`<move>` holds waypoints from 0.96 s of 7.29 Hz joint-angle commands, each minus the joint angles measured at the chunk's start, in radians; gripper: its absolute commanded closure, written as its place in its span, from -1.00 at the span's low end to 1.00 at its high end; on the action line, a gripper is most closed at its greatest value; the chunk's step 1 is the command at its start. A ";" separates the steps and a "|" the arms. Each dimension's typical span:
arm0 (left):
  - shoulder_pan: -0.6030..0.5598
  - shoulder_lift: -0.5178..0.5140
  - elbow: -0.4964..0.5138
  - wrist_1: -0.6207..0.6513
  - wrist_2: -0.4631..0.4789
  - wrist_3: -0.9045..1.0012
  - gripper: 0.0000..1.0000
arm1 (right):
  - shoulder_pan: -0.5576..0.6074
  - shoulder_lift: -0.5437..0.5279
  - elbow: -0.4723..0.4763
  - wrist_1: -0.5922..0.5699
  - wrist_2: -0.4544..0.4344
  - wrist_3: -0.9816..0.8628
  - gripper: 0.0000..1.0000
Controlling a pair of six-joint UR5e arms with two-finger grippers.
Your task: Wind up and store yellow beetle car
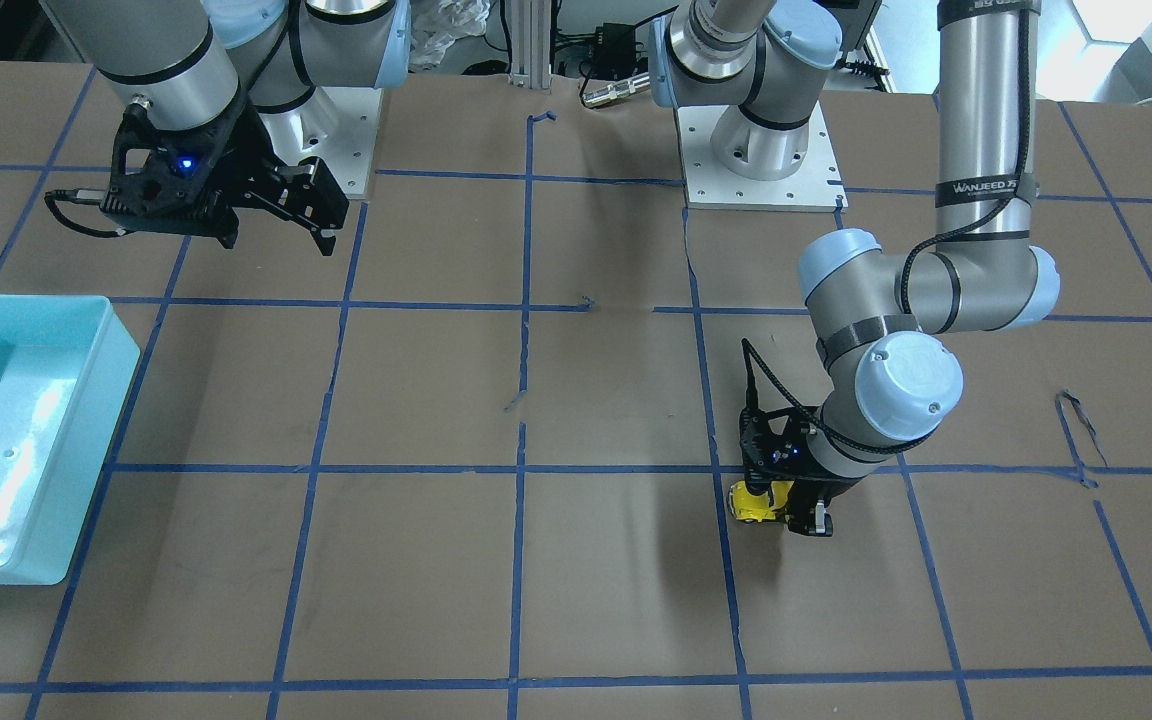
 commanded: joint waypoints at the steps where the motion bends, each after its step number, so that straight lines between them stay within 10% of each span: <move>1: 0.014 0.000 -0.001 0.002 0.001 0.001 1.00 | 0.002 0.018 0.003 -0.009 0.005 0.000 -1.00; 7: 0.052 0.001 0.005 0.001 0.015 0.030 1.00 | 0.002 0.029 0.001 -0.009 -0.023 0.001 -1.00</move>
